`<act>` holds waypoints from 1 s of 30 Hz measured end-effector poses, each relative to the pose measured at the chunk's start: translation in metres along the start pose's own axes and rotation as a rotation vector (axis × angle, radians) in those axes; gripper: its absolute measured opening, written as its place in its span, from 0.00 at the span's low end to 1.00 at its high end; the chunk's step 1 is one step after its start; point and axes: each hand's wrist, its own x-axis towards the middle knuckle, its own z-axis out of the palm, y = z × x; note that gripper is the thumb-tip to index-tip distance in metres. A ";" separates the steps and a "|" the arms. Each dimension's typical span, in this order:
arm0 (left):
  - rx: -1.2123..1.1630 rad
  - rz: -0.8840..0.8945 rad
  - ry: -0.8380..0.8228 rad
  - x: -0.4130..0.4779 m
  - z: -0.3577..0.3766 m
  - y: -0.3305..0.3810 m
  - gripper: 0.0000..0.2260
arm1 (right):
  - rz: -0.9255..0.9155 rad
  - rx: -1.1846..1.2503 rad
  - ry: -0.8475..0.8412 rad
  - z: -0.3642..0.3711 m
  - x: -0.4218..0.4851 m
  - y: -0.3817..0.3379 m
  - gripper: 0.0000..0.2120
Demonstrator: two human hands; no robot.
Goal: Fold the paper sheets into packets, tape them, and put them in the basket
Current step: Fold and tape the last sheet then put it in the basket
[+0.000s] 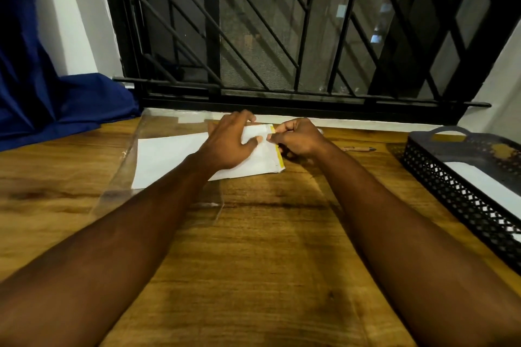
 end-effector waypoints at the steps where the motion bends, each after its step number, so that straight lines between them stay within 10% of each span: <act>1: 0.056 0.013 -0.046 0.000 0.002 -0.001 0.23 | -0.006 -0.035 0.026 0.000 0.001 0.000 0.05; 11: 0.110 0.076 -0.162 -0.001 0.023 -0.014 0.19 | -0.095 -0.356 0.081 0.011 0.014 0.013 0.06; 23: 0.012 0.102 -0.134 0.001 0.024 -0.005 0.10 | 0.043 -0.059 -0.095 -0.004 0.011 0.005 0.08; 30: 0.141 0.146 -0.218 -0.001 0.023 -0.001 0.23 | 0.103 -0.210 -0.302 -0.022 -0.002 -0.007 0.20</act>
